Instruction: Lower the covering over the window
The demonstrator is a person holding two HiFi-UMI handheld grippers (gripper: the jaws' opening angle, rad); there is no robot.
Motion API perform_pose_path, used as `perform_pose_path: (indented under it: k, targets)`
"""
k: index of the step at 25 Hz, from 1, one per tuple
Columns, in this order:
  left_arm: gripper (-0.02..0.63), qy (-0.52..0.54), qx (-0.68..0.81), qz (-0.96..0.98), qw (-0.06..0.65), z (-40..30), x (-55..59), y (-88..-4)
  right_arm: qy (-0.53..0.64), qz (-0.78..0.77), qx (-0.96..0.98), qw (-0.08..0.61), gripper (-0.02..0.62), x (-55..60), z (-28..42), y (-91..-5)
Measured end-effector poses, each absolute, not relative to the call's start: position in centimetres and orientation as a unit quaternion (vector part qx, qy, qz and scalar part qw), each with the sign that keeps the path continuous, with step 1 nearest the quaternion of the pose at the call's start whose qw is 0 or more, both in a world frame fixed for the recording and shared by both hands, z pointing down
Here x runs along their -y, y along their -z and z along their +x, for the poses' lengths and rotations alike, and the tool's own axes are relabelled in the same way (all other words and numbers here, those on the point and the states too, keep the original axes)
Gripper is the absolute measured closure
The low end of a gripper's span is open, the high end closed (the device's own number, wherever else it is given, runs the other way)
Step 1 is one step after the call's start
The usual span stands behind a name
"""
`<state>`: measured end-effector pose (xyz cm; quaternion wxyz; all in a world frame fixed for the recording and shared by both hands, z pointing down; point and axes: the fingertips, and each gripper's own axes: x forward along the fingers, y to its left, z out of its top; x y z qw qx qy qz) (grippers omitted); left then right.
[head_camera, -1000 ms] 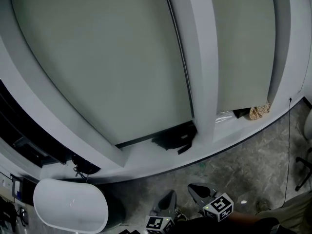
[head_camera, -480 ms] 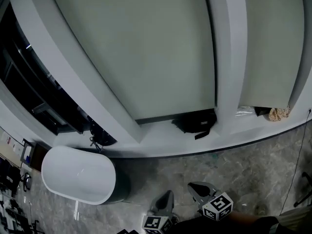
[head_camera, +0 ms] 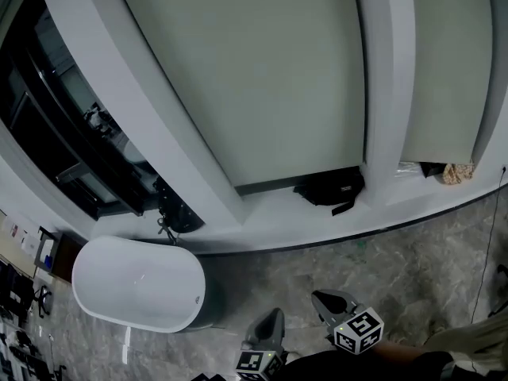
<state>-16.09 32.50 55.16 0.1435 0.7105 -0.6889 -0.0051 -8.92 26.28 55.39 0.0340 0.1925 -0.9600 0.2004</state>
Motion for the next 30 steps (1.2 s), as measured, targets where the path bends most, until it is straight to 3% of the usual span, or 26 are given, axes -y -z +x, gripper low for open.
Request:
perform_pose_path:
  k: [15, 30]
  targets:
    - [0.600, 0.035, 0.607, 0.777, 0.162, -17.5, -40.0, -55.4, -0.166, 0.317, 0.934, 0.013, 0.588, -36.6, -8.0, -54.7]
    - [0.600, 0.049, 0.628, 0.763, 0.148, -14.5, -43.6, -54.4, -0.148, 0.278, 0.949, 0.012, 0.588, -39.7, -5.6, -52.7]
